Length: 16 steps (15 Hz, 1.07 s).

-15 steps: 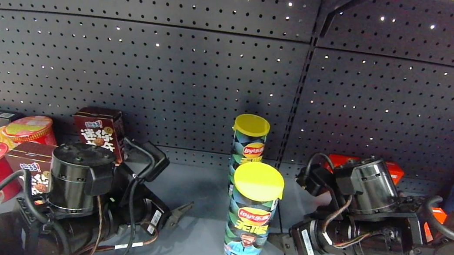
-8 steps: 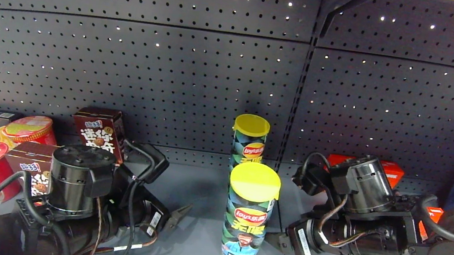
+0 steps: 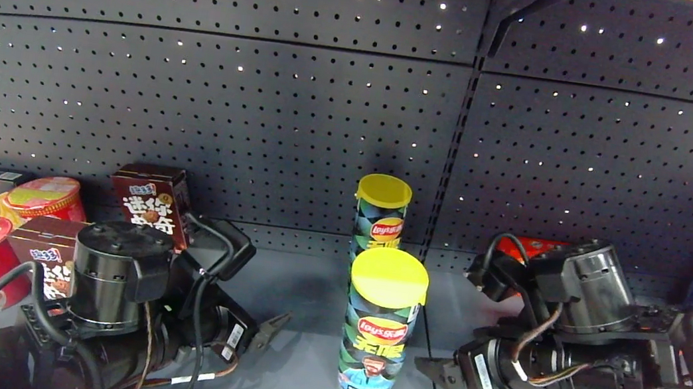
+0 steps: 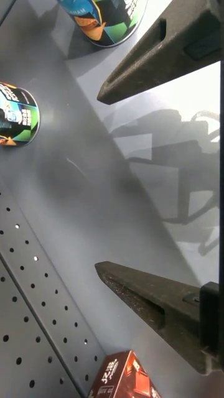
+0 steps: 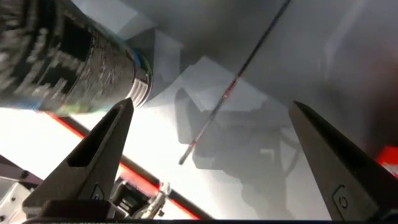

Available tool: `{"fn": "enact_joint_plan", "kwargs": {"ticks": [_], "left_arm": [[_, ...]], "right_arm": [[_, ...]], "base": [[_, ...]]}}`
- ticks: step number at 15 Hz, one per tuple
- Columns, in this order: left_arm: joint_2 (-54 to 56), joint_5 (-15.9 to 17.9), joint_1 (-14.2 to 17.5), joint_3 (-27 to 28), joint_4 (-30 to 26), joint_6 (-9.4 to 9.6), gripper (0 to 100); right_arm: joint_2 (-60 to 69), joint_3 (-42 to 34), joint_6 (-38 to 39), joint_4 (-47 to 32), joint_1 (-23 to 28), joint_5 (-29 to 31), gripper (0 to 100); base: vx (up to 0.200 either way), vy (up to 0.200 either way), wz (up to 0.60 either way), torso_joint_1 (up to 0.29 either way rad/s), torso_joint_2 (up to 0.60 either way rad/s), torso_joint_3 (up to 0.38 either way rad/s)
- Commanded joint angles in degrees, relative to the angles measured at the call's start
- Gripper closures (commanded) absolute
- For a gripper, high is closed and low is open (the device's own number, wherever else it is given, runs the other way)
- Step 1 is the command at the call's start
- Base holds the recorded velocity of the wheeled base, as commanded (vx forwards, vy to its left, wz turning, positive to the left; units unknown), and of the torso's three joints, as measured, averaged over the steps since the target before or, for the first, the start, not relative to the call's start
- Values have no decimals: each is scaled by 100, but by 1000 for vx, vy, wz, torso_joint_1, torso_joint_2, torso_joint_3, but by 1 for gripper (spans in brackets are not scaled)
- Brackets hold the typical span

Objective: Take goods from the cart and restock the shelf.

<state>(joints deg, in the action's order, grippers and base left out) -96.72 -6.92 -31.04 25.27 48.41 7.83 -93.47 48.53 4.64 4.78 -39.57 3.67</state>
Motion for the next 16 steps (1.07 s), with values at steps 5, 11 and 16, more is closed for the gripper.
{"fn": "enact_joint_plan", "kwargs": {"ticks": [5, 11, 16], "left_arm": [[1305, -11, 10, -470, -60, -9, 0], [3089, -46, 335, -1481, -174, -18, 0], [4697, -116, 1381, -2343, -482, -9, 0]], "right_arm": [[2175, -916, -7, -12, 600, -24, 0], [5128, -2401, -7, -689, 1953, -68, 0], [6279, -2594, 116, -882, 3034, 29, 0]], "base": [[0, 0, 0, 0, 0, 0], [0, 0, 0, 0, 0, 0], [0, 0, 0, 0, 0, 0]]}}
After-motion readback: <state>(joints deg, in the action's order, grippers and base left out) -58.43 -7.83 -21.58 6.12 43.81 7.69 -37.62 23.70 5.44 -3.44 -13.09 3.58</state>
